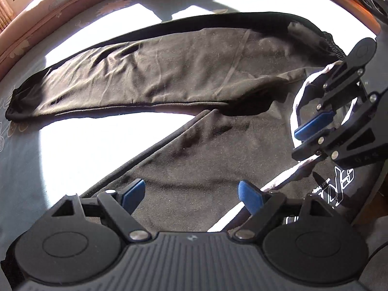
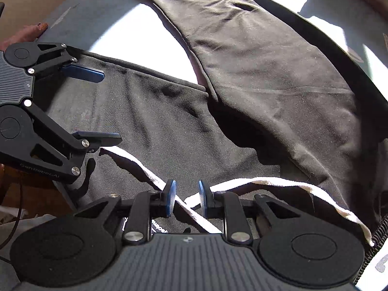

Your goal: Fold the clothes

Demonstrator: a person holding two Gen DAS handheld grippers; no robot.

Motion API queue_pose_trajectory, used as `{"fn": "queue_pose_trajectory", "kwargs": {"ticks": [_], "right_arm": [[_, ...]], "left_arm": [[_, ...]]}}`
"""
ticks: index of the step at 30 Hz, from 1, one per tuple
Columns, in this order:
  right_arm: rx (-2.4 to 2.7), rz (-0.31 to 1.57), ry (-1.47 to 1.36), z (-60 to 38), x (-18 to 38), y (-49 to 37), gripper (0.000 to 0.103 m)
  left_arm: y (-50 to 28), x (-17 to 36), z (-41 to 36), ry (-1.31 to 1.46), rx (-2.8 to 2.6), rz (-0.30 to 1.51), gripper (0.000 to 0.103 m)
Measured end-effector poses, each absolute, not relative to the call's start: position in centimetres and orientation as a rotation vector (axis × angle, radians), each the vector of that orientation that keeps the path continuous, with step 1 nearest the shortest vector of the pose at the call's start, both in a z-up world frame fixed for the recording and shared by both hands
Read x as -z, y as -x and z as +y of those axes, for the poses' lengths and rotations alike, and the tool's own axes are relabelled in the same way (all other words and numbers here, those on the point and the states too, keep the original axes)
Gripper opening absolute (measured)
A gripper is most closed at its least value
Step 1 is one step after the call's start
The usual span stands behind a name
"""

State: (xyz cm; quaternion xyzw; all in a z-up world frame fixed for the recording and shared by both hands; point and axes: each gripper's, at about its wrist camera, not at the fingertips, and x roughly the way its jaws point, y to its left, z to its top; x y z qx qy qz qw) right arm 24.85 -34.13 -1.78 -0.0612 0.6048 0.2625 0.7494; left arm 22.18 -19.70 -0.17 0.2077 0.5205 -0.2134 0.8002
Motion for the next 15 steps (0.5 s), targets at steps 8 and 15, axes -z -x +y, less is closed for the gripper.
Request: {"fn": "queue_pose_trajectory", "kwargs": {"ticks": [8,15], "right_arm": [[-0.426,1.44,-0.05,-41.6,3.4,-22.1,0.034],[-0.413,1.479,-0.124,-42.6,5.6,-20.8,0.038]], "left_arm": [[-21.8,1.6,-26.0,-0.513,0.587,1.134,0.085],[-21.5,2.2,-28.3,-0.516,0.651,1.189,0.085]]}}
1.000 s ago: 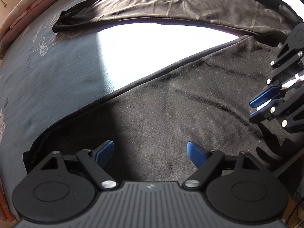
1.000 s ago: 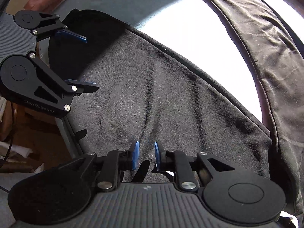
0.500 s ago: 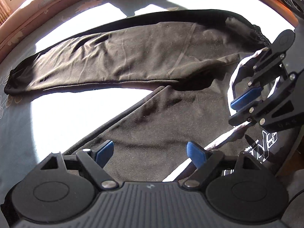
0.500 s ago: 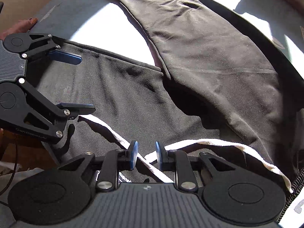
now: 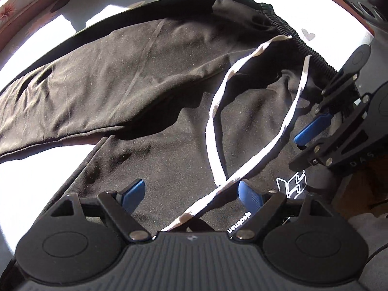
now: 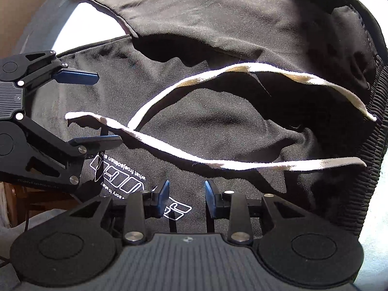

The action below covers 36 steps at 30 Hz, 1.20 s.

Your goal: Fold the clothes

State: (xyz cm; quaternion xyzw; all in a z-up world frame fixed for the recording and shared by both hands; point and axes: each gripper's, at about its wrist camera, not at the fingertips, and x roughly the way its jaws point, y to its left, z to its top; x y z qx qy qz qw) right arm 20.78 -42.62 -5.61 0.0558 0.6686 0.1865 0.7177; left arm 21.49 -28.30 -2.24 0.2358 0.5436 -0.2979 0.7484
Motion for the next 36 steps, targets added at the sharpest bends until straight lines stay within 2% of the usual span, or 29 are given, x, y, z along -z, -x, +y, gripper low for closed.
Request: {"fn": "queue_pose_trajectory", "kwargs": {"ticks": [4,9,11,13,15,17,23,26,28,36], "right_arm": [[-0.41,1.457,-0.211,-42.8,6.5,-21.2,0.049],[-0.408,1.443,-0.267,-43.4,6.8,-21.1,0.052],[-0.423,1.434,-0.272,-43.4,6.8,-20.9,0.059],[-0.457,1.413,-0.298,-43.3,6.8,-20.6,0.078],[-0.484,1.393,-0.305,-43.0,6.9,-20.3,0.088],[-0.473,1.394,-0.305,-42.7,6.6,-20.2,0.088],[-0.348,1.349,-0.291,-45.1,3.9,-18.2,0.086],[-0.243,1.434,-0.271,-47.1,5.4,-17.1,0.086],[-0.169,1.486,-0.253,-48.4,6.5,-16.1,0.085],[-0.153,1.457,-0.28,-49.5,5.8,-15.4,0.085]], "left_arm": [[-20.5,2.7,-28.2,-0.528,0.684,1.227,0.085],[-18.9,3.5,-27.0,-0.524,0.742,1.288,0.085],[-18.5,4.0,-26.5,-0.522,0.745,1.309,0.085],[-18.3,4.7,-25.9,-0.505,0.741,1.321,0.085],[-18.1,5.3,-25.4,-0.487,0.737,1.326,0.086],[-18.0,5.7,-25.1,-0.483,0.743,1.315,0.092],[-18.1,5.8,-24.5,-0.472,0.778,1.301,0.096],[-18.3,5.9,-24.3,-0.455,0.78,1.307,0.099],[-18.4,5.9,-24.4,-0.458,0.778,1.317,0.1],[-18.9,6.2,-24.7,-0.472,0.744,1.333,0.102]]}}
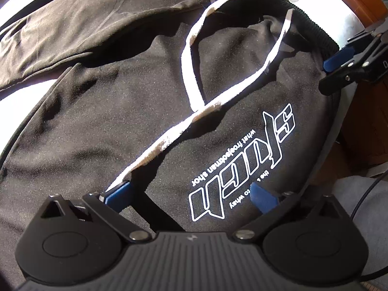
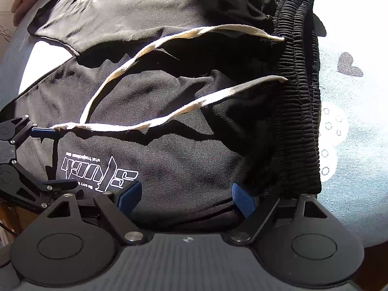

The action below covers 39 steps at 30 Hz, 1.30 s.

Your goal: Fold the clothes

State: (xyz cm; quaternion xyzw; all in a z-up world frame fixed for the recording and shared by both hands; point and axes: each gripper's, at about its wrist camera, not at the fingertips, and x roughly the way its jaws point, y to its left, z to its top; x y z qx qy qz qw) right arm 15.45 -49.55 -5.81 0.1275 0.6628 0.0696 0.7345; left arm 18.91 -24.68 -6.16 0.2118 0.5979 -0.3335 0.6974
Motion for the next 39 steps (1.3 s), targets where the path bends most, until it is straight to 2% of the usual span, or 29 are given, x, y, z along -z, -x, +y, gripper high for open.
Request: {"fn": "queue_pose_trajectory", "kwargs": {"ticks": [3,11,13,16,20,21,29,35,39], "right_arm": [[-0.147,1.49,-0.272,-49.7,6.3,-15.4,0.085],[-0.218,1.32,-0.131,-55.1,1.3,-19.4,0.084],[-0.217,1.256,-0.048,-57.5,0.4,-22.1,0.076],[-0.229,1.178,0.056,-60.1,-0.6,-26.1,0.064],[-0.293,1.104,0.098,-62.8,-0.4,-32.2,0.064],[-0.314,1.096,0.088,-63.0,-0.1,-33.5,0.064],[-0.49,1.124,-0.05,-62.8,3.5,-40.5,0.064],[-0.568,1.146,-0.146,-61.8,5.7,-42.4,0.064],[-0.609,1.155,-0.171,-61.2,6.5,-43.2,0.043]], "left_arm": [[-19.0,5.9,-24.8,-0.505,0.738,1.33,0.102],[-19.9,2.8,-25.1,-0.595,0.687,1.194,0.102],[-20.5,2.1,-25.1,-0.576,0.668,1.178,0.101],[-21.6,1.4,-25.5,-0.555,0.633,1.144,0.093],[-24.0,0.9,-25.9,-0.531,0.598,1.118,0.076],[-24.6,0.7,-26.1,-0.521,0.597,1.113,0.074],[-29.9,-0.9,-28.6,-0.535,0.691,1.013,0.072],[-36.3,-1.3,-31.8,-0.692,0.841,0.853,0.067],[-39.9,-1.2,-34.3,-0.831,0.954,0.713,0.067]]}}
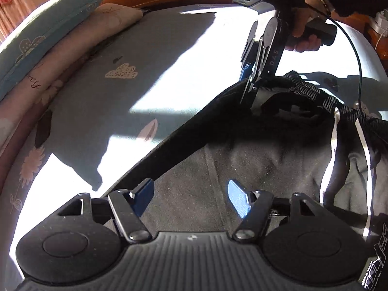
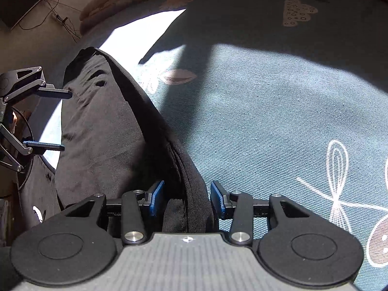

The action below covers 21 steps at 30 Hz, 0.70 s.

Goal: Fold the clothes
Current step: 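Grasp the folded clothes stack with both grippers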

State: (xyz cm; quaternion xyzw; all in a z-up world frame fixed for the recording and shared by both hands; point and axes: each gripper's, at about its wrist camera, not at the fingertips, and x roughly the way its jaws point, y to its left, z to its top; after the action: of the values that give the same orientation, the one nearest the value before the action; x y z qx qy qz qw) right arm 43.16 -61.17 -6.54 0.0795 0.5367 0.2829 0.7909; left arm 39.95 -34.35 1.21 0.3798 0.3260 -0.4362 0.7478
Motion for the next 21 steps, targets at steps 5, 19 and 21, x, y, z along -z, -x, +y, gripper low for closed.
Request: {"fn": "queue_pose_trajectory", "kwargs": {"ticks": [5,19,21], "right_arm": [[-0.615,1.167,-0.156,-60.5,6.8,-43.6,0.013],[-0.699,0.966,0.14,-56.2,0.4,-38.4,0.007],[-0.722,0.94,0.219,-55.5,-0.2,-37.5,0.007]], "left_arm": [[-43.9,0.8,-37.2,-1.006,1.058,0.674,0.067],[-46.4,4.8,-39.9,-1.597,1.383,0.682,0.063],[-46.2,4.9,-39.5,-1.665,1.423,0.709,0.063]]}}
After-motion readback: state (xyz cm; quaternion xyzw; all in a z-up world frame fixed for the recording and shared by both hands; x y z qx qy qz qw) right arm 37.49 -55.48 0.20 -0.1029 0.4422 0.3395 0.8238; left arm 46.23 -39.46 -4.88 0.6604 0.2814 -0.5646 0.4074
